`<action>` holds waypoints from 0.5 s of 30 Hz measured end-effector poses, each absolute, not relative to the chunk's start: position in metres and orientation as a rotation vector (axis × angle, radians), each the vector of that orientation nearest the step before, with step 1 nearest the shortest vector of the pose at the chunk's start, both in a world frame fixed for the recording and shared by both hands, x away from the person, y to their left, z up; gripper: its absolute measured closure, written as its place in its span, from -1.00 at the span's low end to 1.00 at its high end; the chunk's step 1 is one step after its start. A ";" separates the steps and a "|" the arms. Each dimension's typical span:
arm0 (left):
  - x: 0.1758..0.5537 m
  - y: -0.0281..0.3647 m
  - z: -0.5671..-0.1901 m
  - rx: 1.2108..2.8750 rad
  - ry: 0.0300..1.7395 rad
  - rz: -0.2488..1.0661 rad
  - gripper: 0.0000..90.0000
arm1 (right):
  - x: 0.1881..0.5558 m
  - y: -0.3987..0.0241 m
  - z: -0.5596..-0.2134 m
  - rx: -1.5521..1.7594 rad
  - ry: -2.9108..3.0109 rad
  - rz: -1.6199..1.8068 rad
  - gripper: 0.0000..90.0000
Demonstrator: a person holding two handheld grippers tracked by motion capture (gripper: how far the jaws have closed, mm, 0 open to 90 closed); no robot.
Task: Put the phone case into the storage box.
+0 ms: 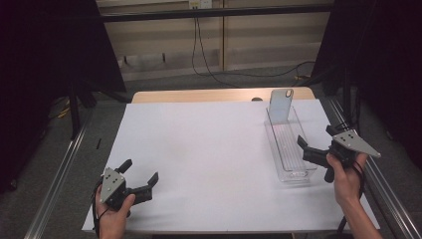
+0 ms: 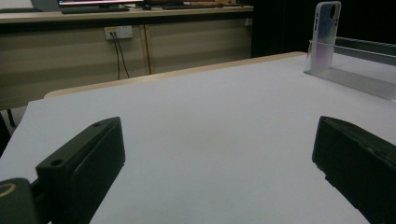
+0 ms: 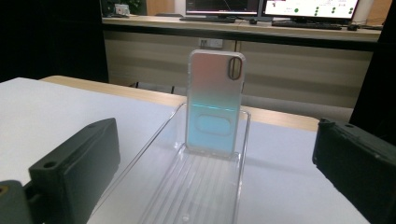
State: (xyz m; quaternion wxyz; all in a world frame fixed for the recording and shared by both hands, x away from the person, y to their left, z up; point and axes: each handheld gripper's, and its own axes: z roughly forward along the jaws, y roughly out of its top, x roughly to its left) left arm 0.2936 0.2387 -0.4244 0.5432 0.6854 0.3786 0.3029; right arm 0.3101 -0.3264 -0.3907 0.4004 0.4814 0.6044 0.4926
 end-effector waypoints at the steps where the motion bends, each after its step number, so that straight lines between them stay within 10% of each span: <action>1: 0.294 0.239 -0.424 1.628 0.899 0.719 -0.94 | 0.307 -0.326 -0.391 1.211 1.527 1.244 -0.99; 15: 0.292 0.238 -0.424 1.634 0.893 0.718 -0.94 | 0.269 -0.314 -0.403 1.203 1.540 1.241 -0.98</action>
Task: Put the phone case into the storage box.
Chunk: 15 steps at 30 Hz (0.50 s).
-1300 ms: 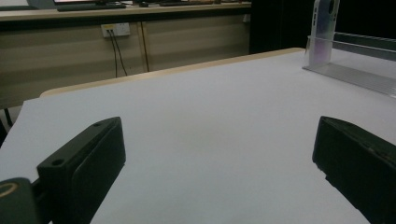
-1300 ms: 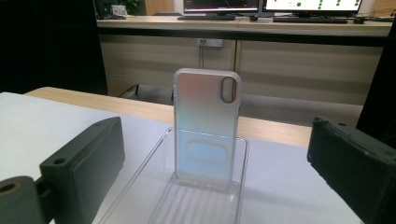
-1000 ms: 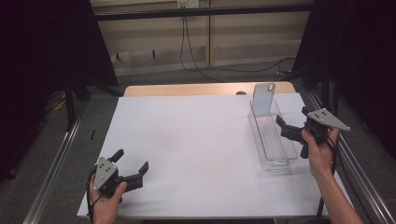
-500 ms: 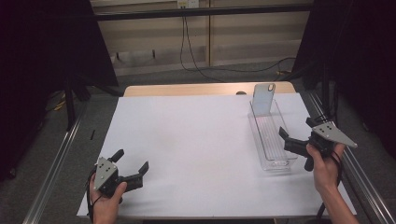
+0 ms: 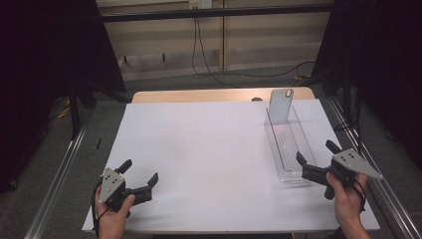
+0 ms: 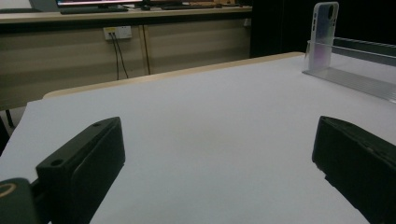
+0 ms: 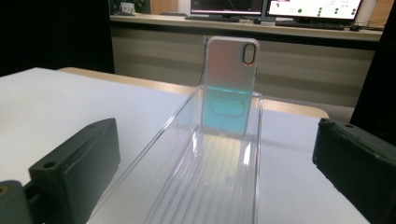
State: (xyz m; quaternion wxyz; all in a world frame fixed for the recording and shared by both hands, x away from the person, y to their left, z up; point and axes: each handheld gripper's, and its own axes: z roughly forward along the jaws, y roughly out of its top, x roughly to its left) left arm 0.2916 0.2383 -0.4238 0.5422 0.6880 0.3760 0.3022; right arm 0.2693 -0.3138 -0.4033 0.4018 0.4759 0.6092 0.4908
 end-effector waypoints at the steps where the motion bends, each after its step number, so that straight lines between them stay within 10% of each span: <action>1: 0.291 0.238 -0.424 1.634 0.887 0.713 -0.94 | 0.266 -0.314 -0.404 1.200 1.541 1.247 -0.99; 15: 0.284 0.236 -0.424 1.641 0.893 0.720 -0.94 | 0.239 -0.318 -0.423 1.252 1.493 1.227 -1.00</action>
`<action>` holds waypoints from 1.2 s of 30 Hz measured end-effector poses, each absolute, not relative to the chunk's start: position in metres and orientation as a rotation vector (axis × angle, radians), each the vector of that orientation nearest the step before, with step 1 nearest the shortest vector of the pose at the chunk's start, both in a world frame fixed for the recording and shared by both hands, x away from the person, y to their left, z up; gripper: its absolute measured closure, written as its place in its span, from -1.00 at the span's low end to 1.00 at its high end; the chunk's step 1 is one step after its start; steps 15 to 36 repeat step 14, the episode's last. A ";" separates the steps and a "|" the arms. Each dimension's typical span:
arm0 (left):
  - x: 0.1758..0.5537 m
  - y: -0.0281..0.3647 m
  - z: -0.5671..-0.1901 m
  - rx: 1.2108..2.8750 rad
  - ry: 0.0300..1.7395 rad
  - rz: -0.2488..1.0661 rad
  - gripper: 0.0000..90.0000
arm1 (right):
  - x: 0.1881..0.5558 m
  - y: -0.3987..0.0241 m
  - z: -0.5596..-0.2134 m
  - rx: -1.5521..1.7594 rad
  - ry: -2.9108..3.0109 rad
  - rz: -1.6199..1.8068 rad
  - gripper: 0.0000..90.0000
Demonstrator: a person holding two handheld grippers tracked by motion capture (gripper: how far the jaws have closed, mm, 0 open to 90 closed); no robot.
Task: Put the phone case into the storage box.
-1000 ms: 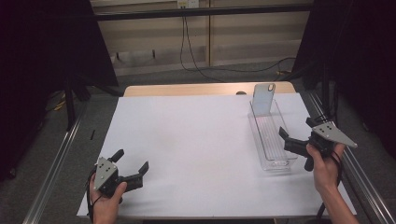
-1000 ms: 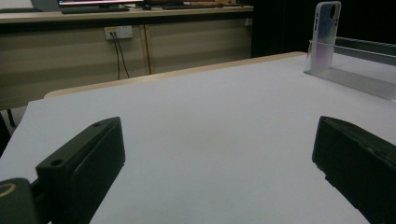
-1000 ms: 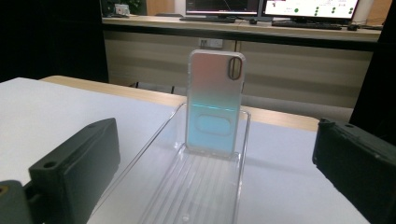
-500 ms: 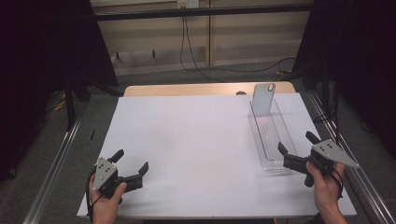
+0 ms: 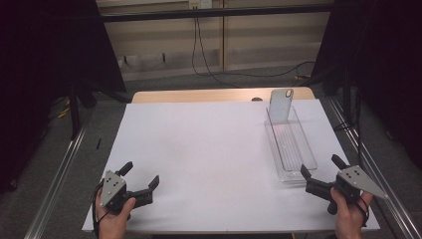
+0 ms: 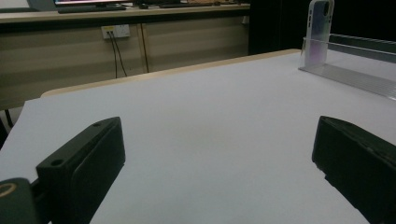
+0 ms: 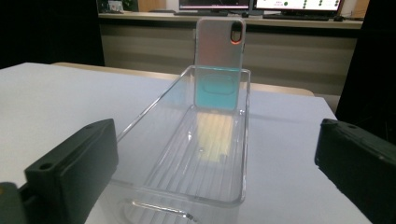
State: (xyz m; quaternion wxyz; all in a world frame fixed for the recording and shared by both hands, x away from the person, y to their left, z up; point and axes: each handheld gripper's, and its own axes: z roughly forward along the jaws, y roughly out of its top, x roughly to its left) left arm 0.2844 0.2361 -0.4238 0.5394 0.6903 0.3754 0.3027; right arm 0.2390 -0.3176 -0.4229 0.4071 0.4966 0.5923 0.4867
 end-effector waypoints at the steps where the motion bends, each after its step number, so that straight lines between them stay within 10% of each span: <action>1: 0.284 0.237 -0.424 1.637 0.892 0.720 -0.94 | 0.238 -0.317 -0.423 1.253 1.497 1.221 -1.00; 36: 0.287 0.237 -0.425 1.637 0.918 0.720 -0.95 | 0.242 -0.316 -0.433 1.283 1.493 1.206 -0.98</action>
